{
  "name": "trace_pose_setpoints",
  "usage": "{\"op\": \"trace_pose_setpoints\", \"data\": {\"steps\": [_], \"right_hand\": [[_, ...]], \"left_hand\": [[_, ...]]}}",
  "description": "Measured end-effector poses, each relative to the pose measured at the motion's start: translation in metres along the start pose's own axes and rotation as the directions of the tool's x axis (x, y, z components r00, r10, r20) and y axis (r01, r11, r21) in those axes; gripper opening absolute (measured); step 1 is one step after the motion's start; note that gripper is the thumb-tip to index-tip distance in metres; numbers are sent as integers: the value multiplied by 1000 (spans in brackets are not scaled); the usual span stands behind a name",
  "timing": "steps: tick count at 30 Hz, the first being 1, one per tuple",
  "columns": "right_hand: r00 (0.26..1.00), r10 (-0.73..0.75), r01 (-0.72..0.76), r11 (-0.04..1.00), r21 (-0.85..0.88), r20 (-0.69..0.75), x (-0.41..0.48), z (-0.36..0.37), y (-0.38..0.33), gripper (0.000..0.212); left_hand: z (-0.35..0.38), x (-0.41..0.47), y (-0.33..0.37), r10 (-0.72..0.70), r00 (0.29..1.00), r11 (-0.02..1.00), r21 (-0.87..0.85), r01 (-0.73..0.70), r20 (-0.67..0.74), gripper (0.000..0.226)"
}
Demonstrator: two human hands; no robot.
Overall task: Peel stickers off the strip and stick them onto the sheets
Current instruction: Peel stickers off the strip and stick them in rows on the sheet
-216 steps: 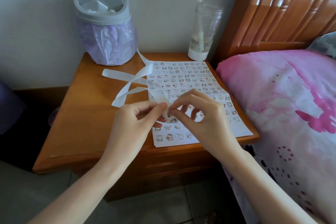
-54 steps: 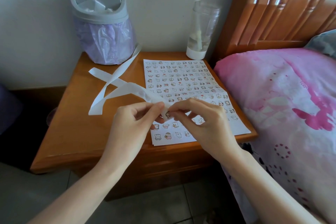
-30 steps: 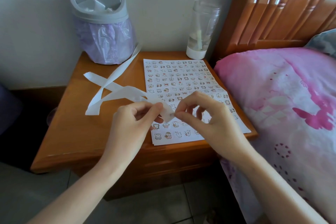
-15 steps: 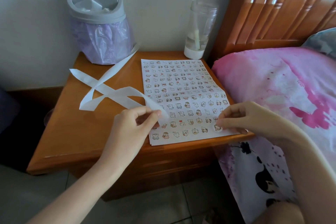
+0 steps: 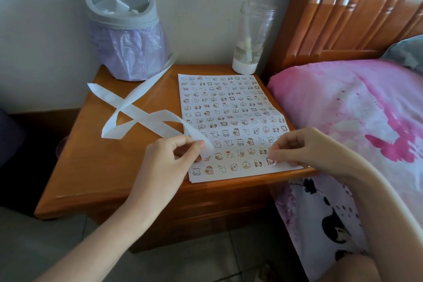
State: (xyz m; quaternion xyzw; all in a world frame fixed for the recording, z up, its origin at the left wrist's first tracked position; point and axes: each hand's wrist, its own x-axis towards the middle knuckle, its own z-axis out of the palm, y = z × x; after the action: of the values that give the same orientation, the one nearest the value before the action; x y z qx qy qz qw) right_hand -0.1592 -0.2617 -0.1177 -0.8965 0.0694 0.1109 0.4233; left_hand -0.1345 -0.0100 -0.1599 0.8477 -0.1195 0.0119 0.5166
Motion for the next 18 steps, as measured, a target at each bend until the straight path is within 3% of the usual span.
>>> {"op": "trace_pose_setpoints", "data": {"steps": [18], "right_hand": [[995, -71, 64, 993, -96, -76, 2, 8, 6, 9]], "left_hand": [[0, 2, -2, -6, 1000, 1000, 20, 6, 10, 21]]}}
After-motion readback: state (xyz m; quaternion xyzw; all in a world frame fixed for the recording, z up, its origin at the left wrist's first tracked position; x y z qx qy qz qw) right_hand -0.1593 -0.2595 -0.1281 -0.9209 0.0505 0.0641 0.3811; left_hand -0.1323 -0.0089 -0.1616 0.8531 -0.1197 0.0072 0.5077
